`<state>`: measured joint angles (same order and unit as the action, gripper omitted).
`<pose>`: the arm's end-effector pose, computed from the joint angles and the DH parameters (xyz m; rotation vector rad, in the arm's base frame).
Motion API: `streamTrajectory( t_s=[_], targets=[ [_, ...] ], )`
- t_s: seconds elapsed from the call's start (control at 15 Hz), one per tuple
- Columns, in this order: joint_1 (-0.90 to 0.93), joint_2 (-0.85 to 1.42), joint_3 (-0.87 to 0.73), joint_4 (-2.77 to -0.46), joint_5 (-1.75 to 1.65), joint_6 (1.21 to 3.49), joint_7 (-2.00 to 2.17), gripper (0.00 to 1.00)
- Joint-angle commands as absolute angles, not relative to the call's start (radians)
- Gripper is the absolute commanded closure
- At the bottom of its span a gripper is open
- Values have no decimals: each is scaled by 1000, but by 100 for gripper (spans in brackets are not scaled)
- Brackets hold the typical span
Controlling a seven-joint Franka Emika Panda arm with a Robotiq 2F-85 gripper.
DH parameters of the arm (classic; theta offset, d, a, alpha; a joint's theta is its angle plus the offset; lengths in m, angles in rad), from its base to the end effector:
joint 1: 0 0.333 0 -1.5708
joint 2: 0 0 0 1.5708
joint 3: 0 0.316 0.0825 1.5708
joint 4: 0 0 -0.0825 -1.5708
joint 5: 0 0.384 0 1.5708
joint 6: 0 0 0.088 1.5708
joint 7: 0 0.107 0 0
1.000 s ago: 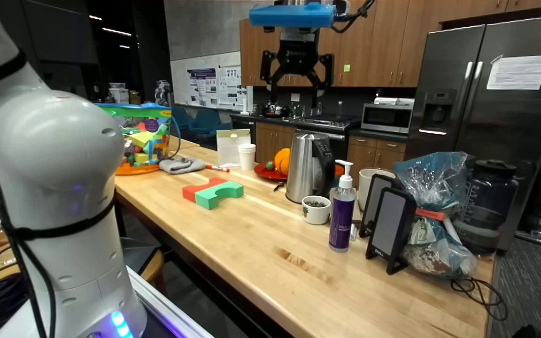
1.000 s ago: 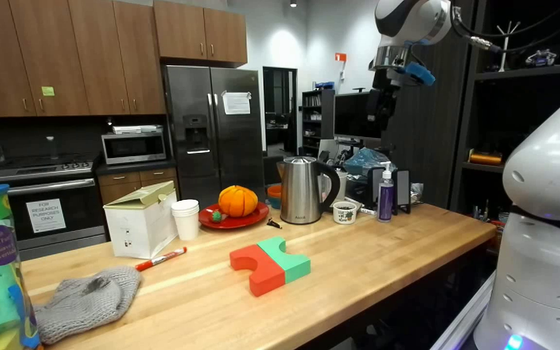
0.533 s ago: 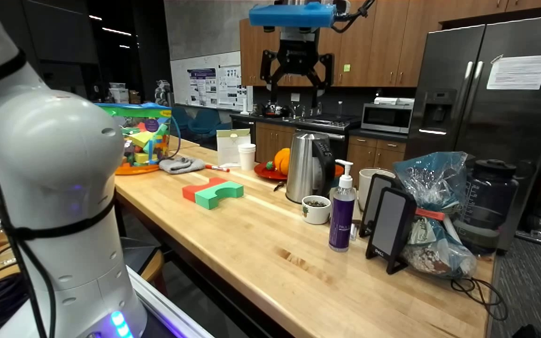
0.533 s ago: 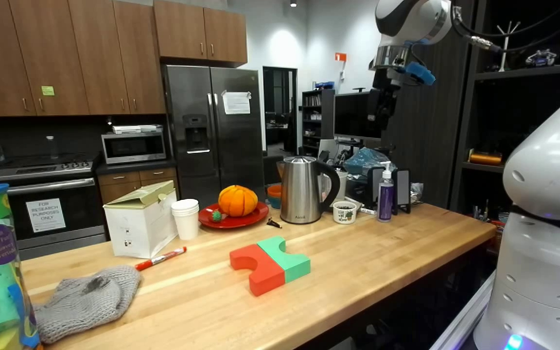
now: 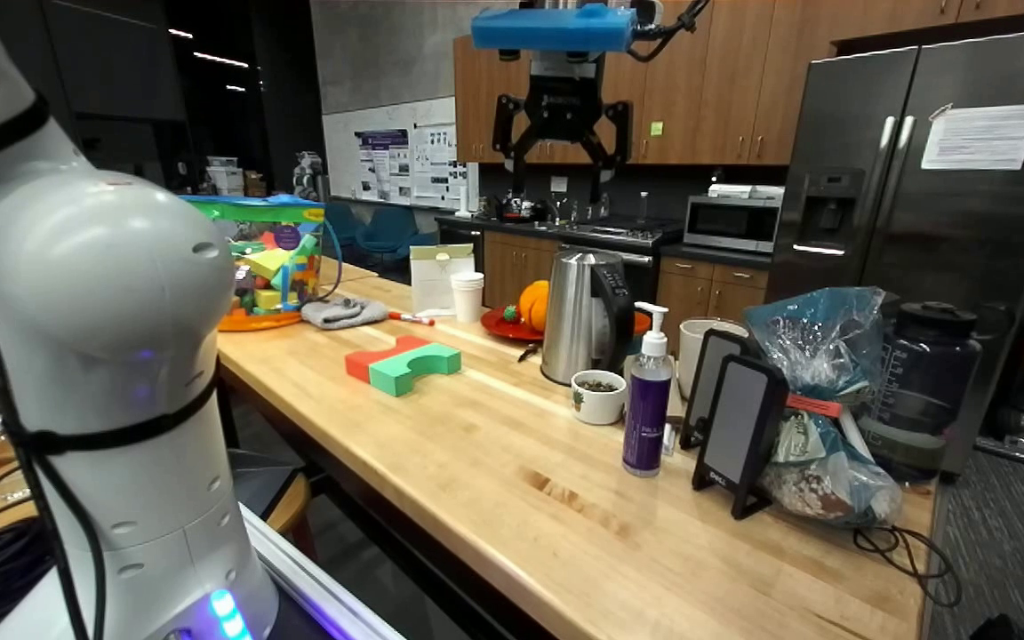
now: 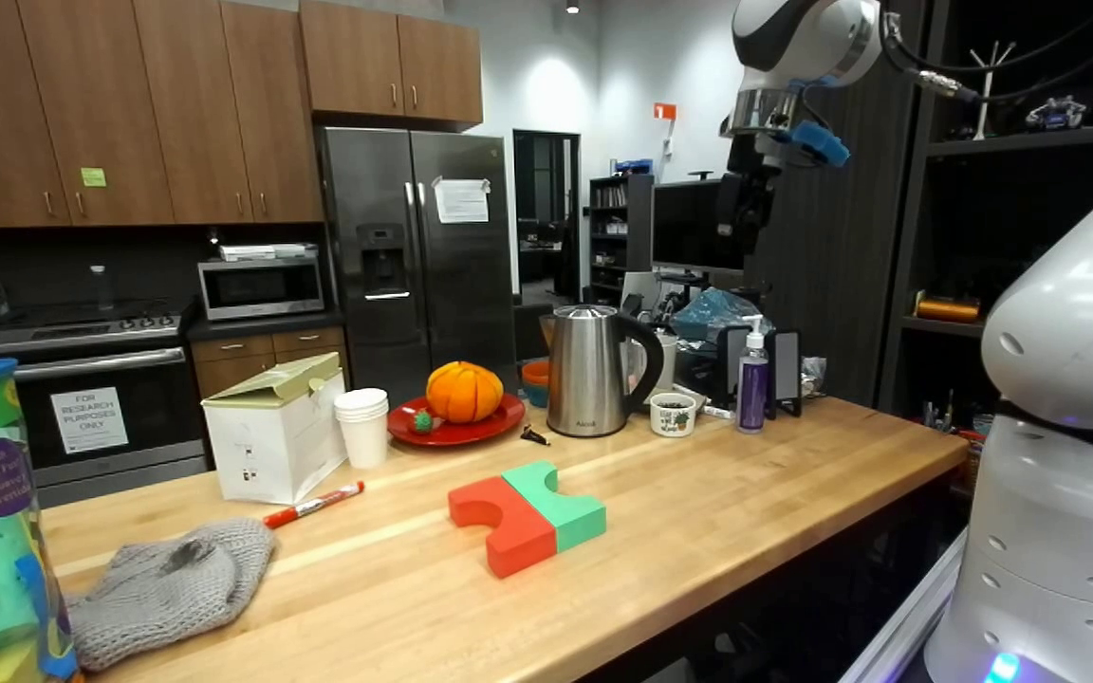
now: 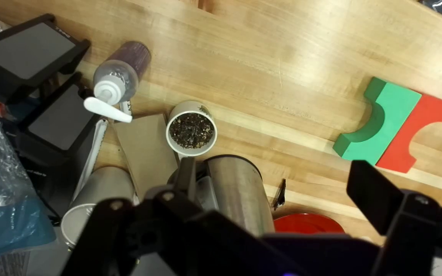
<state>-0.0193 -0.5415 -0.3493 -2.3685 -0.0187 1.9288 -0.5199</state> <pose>0.3722 -0.1603 0.5173 -3.0053 -0.2975 -0.2023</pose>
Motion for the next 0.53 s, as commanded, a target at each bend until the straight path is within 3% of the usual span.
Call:
streamTrajectory(
  t_s=[0.0, 0.47],
  targets=[
    [-43, -536, -330, -2366, -6, 1926, -530, 0],
    [-17, -484, -354, -2393, 13, 1987, -661, 0]
  ],
)
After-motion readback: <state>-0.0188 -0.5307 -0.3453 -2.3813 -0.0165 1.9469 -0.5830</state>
